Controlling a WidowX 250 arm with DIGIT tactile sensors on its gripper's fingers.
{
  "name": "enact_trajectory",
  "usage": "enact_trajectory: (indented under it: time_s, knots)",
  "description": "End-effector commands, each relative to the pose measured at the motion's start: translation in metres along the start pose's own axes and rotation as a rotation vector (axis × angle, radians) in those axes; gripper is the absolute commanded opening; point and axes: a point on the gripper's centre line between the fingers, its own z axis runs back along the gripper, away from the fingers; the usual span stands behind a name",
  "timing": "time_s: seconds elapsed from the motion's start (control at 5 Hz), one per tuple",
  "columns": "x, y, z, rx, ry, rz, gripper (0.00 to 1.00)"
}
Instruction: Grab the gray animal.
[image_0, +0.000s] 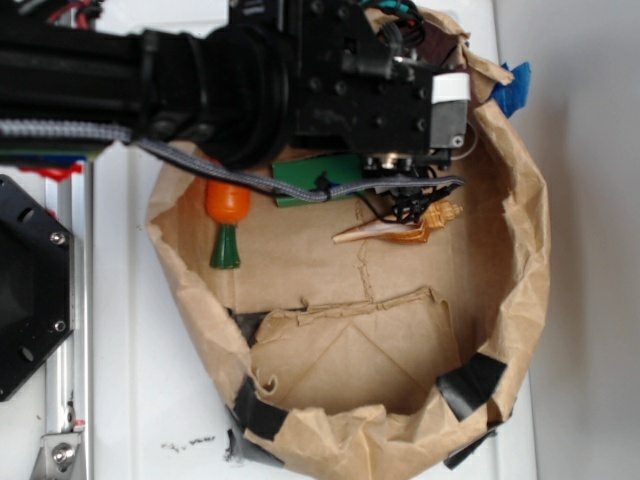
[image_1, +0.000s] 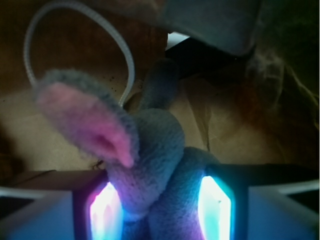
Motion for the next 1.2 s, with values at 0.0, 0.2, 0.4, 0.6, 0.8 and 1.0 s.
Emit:
enact_trajectory:
  time_s: [0.0,0.2,0.4,0.6,0.8,1.0]
  knots:
    - [0.004,-0.005,0.025,-0.063,-0.052,-0.004,0.00]
    - [-0.006,-0.009,0.067,-0.188,-0.150,-0.007,0.00]
    - [-0.019,-0.015,0.100,-0.286,-0.173,-0.055,0.00]
    - [-0.024,-0.015,0.112,-0.320,-0.199,-0.075,0.00]
    - [-0.022,-0.015,0.108,-0.319,-0.183,-0.073,0.00]
    - [-0.020,-0.013,0.106,-0.317,-0.171,-0.076,0.00]
